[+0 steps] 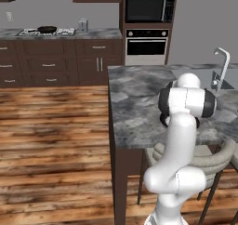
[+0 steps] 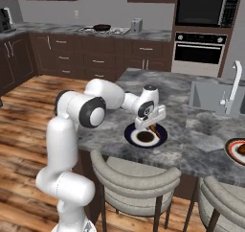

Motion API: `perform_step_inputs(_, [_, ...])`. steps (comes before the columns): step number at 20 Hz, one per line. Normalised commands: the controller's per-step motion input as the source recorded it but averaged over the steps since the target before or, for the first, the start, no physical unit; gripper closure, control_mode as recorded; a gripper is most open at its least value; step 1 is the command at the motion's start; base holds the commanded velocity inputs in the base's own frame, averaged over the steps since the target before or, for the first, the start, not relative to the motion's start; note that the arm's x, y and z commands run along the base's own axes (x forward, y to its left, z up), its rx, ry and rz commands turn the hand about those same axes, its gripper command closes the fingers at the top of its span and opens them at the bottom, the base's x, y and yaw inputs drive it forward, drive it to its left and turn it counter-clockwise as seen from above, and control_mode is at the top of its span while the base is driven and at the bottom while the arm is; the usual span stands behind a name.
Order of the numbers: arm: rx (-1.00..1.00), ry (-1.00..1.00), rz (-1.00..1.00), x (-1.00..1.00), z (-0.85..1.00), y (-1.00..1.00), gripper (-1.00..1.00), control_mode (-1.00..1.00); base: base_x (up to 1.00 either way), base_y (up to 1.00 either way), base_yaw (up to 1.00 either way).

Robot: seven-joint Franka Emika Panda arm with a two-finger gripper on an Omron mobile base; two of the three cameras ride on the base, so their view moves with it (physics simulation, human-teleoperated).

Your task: Take the chicken drumsticks from the pan and place one on each plate on the dining counter.

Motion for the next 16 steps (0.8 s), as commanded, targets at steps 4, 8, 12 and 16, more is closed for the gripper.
perform_step_inputs(4, [-0.03, 0.12, -0.12, 0.13, -0.77, 0.15, 1.0, -1.0, 0.0, 0.0, 0.0])
perform_step_inputs(8, [-0.01, 0.03, -0.14, 0.0, -0.7, 0.06, 1.0, -1.0, 0.0, 0.0, 0.0])
perform_step_inputs(12, [0.0, -0.03, -0.14, -0.38, -0.27, 0.01, -1.0, -1.0, 0.0, 0.0, 0.0])
perform_step_inputs(16, [0.0, -0.17, -0.16, -0.64, 0.0, 0.2, -1.0, -1.0, 0.0, 0.0, 0.0])
